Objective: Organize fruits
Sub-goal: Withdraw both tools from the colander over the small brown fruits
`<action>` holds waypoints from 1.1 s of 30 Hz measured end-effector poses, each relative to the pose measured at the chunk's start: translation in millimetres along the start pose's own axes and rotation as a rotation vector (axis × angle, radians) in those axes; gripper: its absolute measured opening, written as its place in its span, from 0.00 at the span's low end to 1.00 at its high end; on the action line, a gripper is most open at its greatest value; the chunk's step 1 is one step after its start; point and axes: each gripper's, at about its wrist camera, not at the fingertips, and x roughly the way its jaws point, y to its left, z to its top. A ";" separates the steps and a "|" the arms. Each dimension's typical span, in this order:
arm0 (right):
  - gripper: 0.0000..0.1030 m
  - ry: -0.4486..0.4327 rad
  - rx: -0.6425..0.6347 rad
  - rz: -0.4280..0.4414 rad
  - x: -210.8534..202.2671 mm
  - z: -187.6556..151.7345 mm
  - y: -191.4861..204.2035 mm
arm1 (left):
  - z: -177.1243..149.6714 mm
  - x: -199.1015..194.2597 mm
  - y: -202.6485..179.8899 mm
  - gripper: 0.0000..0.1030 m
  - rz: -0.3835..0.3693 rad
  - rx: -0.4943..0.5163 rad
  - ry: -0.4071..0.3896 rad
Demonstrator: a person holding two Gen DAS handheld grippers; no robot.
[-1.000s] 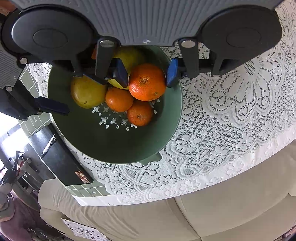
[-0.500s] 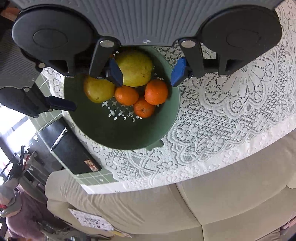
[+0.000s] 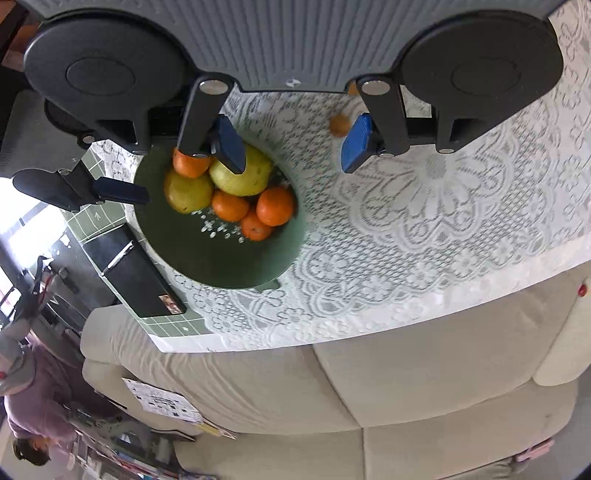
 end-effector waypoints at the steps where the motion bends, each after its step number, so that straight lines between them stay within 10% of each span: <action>1: 0.86 0.001 0.003 0.009 -2.1 -1.1 3.5 | -3.3 -3.9 3.1 0.68 0.006 -0.008 -0.003; 33: 0.85 0.096 -0.066 0.134 -21.2 -46.4 91.7 | -112.7 -49.3 100.7 0.68 -0.024 -0.290 0.024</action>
